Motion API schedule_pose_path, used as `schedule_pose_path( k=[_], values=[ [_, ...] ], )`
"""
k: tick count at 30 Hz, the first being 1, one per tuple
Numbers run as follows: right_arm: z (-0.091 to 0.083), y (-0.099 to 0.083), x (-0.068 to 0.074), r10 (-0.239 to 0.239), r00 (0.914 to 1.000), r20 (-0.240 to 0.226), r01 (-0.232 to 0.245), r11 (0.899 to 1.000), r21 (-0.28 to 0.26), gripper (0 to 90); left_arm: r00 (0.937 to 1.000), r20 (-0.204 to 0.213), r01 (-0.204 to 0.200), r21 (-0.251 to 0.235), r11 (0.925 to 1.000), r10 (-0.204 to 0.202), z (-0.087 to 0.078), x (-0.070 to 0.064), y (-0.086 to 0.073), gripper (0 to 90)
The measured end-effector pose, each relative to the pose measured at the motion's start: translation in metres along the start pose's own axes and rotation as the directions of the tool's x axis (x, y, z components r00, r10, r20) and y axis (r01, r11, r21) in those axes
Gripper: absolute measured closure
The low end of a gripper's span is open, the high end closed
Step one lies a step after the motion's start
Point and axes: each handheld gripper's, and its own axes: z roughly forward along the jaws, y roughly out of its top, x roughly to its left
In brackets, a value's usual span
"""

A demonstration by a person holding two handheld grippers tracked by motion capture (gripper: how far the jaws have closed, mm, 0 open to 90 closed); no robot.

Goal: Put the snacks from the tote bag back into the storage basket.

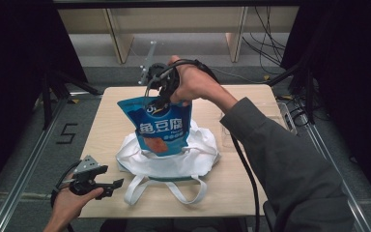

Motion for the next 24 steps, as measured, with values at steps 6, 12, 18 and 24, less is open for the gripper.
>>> schedule_pose_path(
  k=[6,12,18,24],
  values=[
    [-0.021,-0.010,-0.004,0.007,0.9995,0.031,-0.008,1.000,0.004,90.0,1.0000,-0.001,0.004,-0.006,1.0000,-0.004,0.000,0.000,0.000,19.4],
    [-0.039,-0.036,-0.014,0.074,0.9957,0.056,-0.075,0.997,0.019,90.0,1.0000,-0.003,-0.007,0.001,1.0000,0.007,0.001,0.000,0.000,19.4],
    [-0.052,-0.067,-0.026,0.128,0.9877,0.090,-0.132,0.990,0.046,90.0,0.9998,-0.003,-0.019,0.026,0.9995,0.019,0.000,0.003,0.000,19.3],
    [-0.065,-0.098,-0.040,0.181,0.9735,0.140,-0.192,0.979,0.067,90.0,0.9998,-0.007,-0.018,0.007,0.9998,0.018,0.002,0.003,-0.001,19.3]
  ],
)
